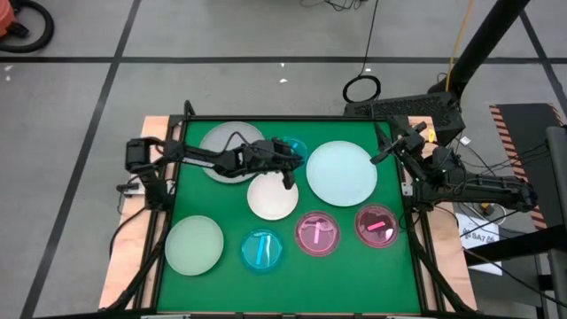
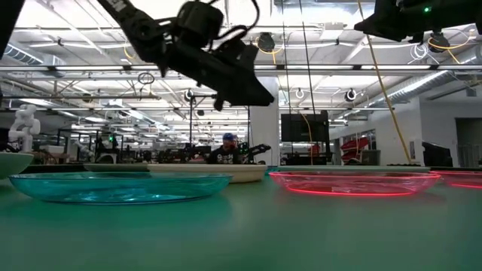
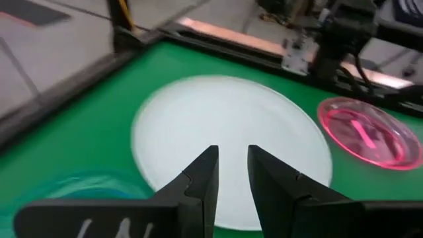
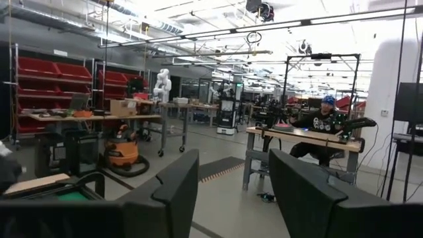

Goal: Stack plastic plates
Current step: Stack the light blue plate on top of the gray plate

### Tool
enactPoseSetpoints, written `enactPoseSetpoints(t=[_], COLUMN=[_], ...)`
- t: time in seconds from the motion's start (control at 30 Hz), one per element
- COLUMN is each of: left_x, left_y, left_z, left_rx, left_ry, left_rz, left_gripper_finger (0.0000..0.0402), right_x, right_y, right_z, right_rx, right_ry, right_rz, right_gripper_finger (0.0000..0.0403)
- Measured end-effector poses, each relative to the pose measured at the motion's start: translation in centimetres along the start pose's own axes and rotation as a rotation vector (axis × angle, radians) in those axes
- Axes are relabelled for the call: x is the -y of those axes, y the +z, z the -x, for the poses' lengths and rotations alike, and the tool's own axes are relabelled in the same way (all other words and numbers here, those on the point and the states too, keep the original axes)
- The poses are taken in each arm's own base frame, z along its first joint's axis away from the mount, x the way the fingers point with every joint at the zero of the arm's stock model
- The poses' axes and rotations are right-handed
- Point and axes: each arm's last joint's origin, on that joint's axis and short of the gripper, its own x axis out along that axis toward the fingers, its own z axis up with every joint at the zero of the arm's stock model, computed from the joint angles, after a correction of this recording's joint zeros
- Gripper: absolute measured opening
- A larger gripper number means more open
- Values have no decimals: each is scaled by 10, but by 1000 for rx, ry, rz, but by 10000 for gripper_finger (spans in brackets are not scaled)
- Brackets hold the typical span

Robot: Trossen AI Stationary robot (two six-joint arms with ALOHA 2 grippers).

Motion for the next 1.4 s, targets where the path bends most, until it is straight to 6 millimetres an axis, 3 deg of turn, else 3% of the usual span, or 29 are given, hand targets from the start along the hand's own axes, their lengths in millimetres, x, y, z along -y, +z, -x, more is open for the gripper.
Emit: enactPoseSetpoints(t=[0.27, 0.6, 0.87, 1.4], left_x=[17, 12, -8, 0], left_y=[8, -1, -4, -21], left_z=[-35, -58, -57, -59], left_rx=[-162, -233, -283, -373], left_ry=[-15, 32, 141, 160], left_rz=[-113, -66, -41, -14], left_gripper_finger=[88, 88, 88, 88], right_x=[0, -1, -2, -3], right_y=[-1, -4, -8, -15], right_z=[0, 0, 1, 1], right_rx=[-13, -38, -71, -129], right_ry=[4, 9, 21, 46], right_rz=[33, 86, 145, 227], right_gripper_finger=[176, 176, 176, 176])
